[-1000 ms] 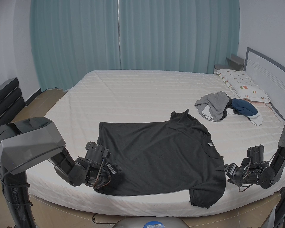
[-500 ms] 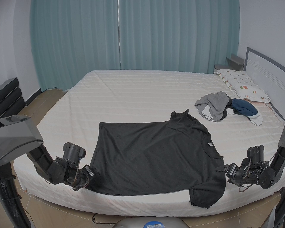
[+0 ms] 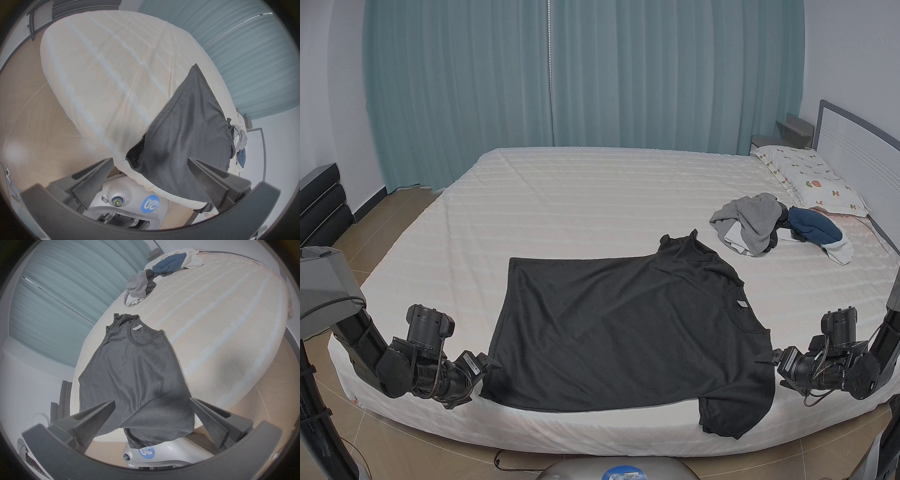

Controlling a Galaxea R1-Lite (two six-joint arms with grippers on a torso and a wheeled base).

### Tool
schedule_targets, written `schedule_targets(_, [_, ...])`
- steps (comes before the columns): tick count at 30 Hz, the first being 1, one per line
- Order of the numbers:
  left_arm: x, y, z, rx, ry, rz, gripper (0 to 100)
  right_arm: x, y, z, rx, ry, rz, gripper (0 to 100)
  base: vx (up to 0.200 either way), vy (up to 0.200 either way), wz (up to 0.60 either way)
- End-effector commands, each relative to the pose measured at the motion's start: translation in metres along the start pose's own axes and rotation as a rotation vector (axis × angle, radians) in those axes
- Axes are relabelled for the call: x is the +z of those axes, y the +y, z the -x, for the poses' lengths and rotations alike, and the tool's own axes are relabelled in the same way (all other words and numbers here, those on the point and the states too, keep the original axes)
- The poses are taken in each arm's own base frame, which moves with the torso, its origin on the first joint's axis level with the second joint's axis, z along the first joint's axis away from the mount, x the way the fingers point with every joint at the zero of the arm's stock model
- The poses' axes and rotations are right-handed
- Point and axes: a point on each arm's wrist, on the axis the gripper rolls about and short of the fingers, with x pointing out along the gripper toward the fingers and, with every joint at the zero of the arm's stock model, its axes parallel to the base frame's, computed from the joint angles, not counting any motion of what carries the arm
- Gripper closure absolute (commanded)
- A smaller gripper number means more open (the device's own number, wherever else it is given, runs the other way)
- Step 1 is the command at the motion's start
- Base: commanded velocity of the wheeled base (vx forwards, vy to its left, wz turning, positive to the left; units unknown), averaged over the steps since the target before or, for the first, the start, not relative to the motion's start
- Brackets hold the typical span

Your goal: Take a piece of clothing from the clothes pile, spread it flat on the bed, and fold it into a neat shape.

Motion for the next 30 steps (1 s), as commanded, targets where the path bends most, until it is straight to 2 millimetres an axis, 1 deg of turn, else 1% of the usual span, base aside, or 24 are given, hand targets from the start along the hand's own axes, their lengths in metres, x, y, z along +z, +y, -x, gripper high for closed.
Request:
schedule_targets(1, [-0.003,0.005,-0.002,0.007,0.006,0.002,0,-0.001,-0.002,0.002,-0.007,0.003,0.011,0,0.000,0.000,0.00])
schedule_targets(5, [-0.004,0.008,-0.008,0.016,0.004,0.001,0,-0.003,-0.004,0.003,-0.016,0.007,0.041,0,0.000,0.000,0.00])
schedule_targets(15, [-0.005,0.006,-0.014,0.016,0.005,-0.021,0,-0.005,-0.005,0.002,-0.044,-0.001,0.066,0,0.000,0.000,0.00])
schedule_targets(18, [-0.009,0.000,-0.019,0.016,0.013,-0.044,0,-0.004,-0.004,0.002,-0.041,-0.007,0.061,0,0.000,0.000,0.00])
schedule_targets(22, [-0.014,-0.002,-0.025,0.038,-0.001,-0.064,0,0.001,-0.005,0.006,-0.036,-0.031,0.050,0,0.000,0.000,0.00])
schedule_targets(25, [-0.013,-0.004,-0.030,0.055,-0.028,-0.070,0,0.000,-0.007,0.005,-0.041,-0.022,0.049,0,0.000,0.000,0.00])
schedule_targets(30, [-0.022,-0.006,-0.037,0.086,-0.034,-0.097,0,-0.003,-0.010,0.004,-0.052,-0.002,0.056,0,0.000,0.000,0.00])
